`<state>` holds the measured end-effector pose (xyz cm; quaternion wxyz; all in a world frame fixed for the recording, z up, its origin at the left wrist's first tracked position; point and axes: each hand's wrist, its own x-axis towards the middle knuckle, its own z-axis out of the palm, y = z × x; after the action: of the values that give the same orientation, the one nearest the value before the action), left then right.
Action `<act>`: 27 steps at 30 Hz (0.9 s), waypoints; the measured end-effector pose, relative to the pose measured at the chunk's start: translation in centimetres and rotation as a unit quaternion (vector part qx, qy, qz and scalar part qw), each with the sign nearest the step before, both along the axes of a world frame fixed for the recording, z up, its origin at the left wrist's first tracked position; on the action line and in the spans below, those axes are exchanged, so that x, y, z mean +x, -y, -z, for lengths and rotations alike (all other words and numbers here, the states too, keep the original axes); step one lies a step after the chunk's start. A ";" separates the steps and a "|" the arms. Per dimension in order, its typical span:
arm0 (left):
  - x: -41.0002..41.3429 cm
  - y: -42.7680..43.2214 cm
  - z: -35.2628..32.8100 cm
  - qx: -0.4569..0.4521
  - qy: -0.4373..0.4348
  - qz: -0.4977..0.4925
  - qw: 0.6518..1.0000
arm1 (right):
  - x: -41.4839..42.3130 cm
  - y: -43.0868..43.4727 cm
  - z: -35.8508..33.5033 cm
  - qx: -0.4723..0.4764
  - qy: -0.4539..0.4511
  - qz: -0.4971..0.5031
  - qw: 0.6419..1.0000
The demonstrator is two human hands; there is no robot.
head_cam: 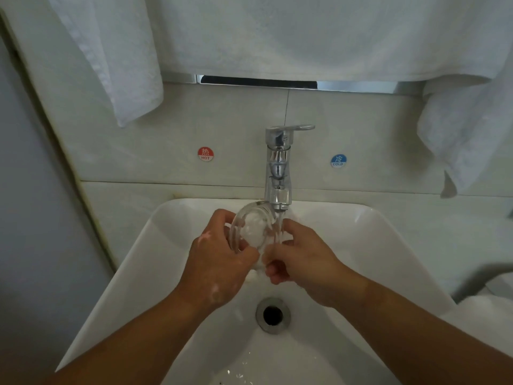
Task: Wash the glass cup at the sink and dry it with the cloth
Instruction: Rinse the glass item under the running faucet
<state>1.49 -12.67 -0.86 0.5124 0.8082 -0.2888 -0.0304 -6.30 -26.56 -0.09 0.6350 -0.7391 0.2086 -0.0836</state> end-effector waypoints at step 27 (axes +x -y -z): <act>0.3 0.2 0.5 0.006 -0.003 0.010 1.000 | -0.3 -0.1 0.1 -0.055 -0.038 0.002 0.998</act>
<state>1.74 -12.89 -1.34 0.5081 0.8082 -0.2949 -0.0399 -6.56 -26.47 -0.21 0.5847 -0.7752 0.2293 -0.0678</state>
